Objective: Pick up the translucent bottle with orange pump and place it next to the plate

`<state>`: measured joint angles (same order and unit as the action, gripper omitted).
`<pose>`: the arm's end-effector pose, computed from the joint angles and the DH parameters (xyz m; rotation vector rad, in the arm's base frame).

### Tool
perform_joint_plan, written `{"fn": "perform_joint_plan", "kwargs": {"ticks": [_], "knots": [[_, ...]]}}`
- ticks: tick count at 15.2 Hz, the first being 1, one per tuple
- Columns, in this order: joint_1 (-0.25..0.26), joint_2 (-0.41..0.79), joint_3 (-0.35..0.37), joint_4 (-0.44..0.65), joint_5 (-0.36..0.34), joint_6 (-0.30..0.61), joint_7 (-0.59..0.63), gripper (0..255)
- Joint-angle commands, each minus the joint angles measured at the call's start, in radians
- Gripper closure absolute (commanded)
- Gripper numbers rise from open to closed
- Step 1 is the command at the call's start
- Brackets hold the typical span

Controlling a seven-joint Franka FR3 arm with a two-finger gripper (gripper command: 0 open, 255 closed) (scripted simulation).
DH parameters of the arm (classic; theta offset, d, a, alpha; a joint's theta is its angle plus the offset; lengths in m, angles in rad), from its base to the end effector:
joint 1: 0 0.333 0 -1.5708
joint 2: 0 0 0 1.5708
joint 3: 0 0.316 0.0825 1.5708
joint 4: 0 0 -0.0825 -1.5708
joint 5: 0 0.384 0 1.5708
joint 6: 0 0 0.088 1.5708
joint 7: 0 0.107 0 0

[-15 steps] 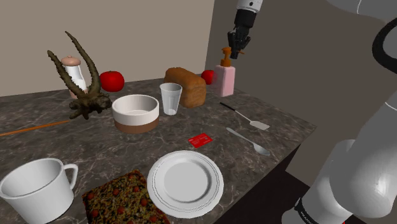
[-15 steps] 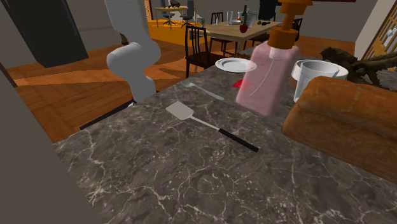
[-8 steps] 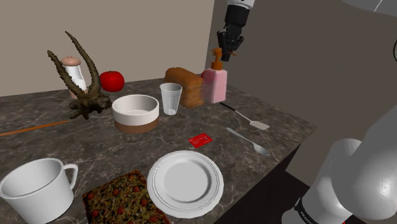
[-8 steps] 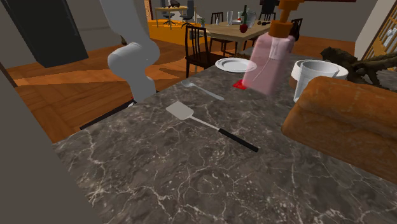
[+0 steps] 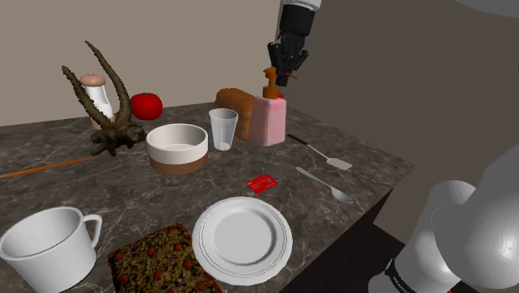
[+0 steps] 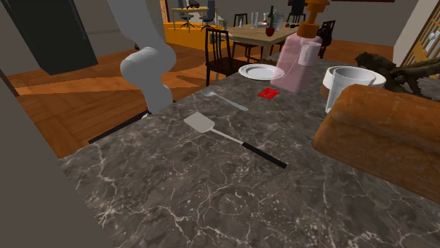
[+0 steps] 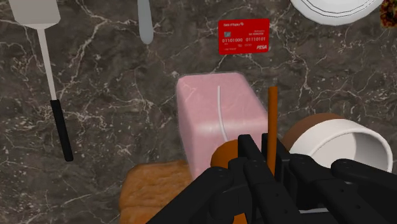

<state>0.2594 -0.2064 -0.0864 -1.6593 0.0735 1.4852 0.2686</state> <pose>0.4716 0.0855 0.6822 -3.0431 0.1319 -0.0166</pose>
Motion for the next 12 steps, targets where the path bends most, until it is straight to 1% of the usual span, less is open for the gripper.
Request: {"fn": "perform_joint_plan", "kwargs": {"ticks": [1, 11, 12], "knots": [[0.002, -0.013, 0.004, -0.039, -0.001, 0.027, 0.005, 255], [0.001, -0.051, 0.006, -0.216, -0.003, 0.165, -0.003, 255], [0.001, -0.056, 0.006, -0.244, -0.003, 0.189, -0.005, 255]]}}
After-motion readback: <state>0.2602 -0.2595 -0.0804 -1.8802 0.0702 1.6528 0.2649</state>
